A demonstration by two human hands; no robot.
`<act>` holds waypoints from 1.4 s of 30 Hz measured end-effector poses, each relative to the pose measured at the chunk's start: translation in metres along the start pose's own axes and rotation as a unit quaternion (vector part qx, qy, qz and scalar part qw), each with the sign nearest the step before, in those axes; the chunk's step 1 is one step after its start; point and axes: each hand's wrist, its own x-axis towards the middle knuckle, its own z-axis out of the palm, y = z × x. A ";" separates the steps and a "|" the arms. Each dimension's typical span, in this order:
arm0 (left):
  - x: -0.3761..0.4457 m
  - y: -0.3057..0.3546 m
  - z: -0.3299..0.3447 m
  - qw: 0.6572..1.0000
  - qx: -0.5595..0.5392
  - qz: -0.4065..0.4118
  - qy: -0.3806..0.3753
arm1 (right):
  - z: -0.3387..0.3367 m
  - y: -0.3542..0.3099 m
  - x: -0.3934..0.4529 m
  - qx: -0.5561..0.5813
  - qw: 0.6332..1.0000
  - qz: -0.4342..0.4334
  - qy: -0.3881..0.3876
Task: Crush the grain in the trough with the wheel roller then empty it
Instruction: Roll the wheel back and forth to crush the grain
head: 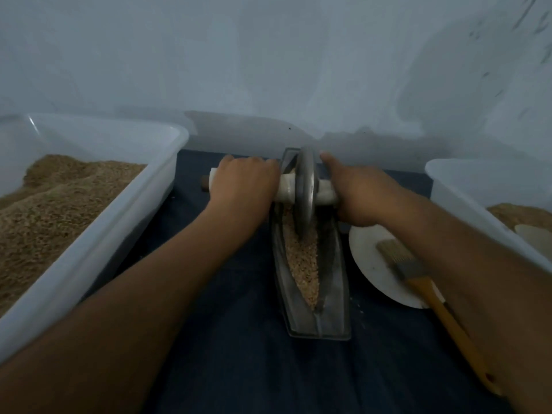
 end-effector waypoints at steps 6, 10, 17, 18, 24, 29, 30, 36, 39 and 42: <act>0.020 -0.002 0.005 1.000 0.008 -0.004 -0.014 | 0.001 0.007 0.033 -0.003 1.000 -0.003 -0.016; 0.015 -0.001 0.006 1.000 0.002 -0.007 -0.004 | 0.001 0.005 0.028 -0.006 1.000 0.001 0.016; -0.015 0.003 0.000 0.999 0.000 -0.016 0.035 | 0.004 -0.006 -0.010 -0.021 0.997 -0.005 0.080; -0.019 0.005 -0.003 0.999 0.007 -0.013 0.039 | 0.005 -0.007 -0.017 -0.009 0.997 -0.006 0.075; -0.041 0.017 -0.025 0.999 0.023 0.000 0.025 | 0.005 -0.012 -0.060 0.012 0.998 -0.023 0.057; -0.060 0.013 -0.038 1.000 0.024 0.007 -0.006 | -0.006 -0.023 -0.076 -0.002 0.997 -0.052 0.060; -0.062 0.014 -0.040 0.999 0.031 0.009 -0.007 | -0.008 -0.025 -0.078 -0.005 0.997 -0.049 0.058; -0.057 0.008 -0.033 1.000 0.010 0.011 -0.006 | -0.008 -0.027 -0.078 0.007 0.995 -0.047 0.093; -0.042 0.006 -0.021 1.000 -0.002 0.001 -0.005 | -0.004 -0.023 -0.060 0.000 0.996 -0.030 0.078; -0.025 0.004 -0.012 1.000 0.007 0.009 0.001 | 0.001 -0.014 -0.037 -0.010 0.997 -0.023 0.067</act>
